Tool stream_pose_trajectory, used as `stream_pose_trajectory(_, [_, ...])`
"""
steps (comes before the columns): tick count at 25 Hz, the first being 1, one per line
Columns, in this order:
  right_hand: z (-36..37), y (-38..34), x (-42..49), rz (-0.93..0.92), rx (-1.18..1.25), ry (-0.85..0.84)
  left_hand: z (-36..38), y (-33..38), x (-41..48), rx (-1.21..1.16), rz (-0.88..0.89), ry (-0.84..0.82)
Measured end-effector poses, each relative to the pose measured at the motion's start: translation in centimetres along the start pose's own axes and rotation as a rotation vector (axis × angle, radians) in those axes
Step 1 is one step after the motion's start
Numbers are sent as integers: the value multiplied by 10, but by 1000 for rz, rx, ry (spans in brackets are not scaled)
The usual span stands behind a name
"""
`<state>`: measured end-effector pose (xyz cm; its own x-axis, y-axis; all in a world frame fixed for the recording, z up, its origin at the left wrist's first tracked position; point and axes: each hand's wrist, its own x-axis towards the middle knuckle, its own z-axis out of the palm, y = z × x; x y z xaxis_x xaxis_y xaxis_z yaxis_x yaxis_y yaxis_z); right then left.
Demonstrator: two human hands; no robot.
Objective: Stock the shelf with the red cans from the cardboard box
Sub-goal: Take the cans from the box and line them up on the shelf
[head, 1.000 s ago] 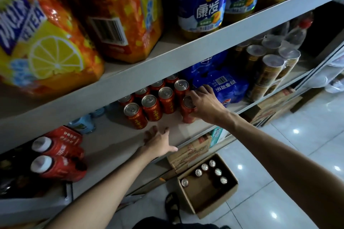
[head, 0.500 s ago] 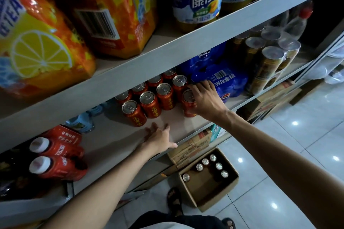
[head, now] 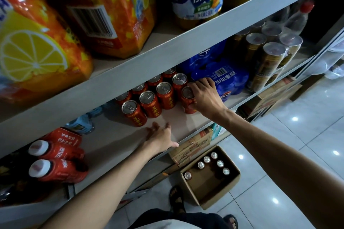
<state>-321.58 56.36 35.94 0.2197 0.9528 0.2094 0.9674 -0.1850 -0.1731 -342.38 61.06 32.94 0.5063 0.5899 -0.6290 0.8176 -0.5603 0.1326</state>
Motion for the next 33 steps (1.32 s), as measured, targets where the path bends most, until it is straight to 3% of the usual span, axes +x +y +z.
stream_pose_trajectory(10, [2,-1,-7,37,45,-35,0,2,-1,29,-30,-12])
stream_pose_trajectory(13, [-3,-1,-31,49,144,79,1,4,-8,-29,-47,0])
stream_pose_trajectory(16, [-5,12,-80,92,231,195,13,25,-24,-188,32,265])
stream_pose_trajectory(19, [9,44,-146,225,286,116,49,63,-40,-216,296,510])
stream_pose_trajectory(22, [37,74,-209,363,340,-49,94,93,-36,-294,349,309])
stream_pose_trajectory(27, [132,110,-294,458,386,-332,202,107,37,-519,-39,-189])
stream_pose_trajectory(33, [342,134,-361,485,368,-692,370,74,166,-600,-332,-316])
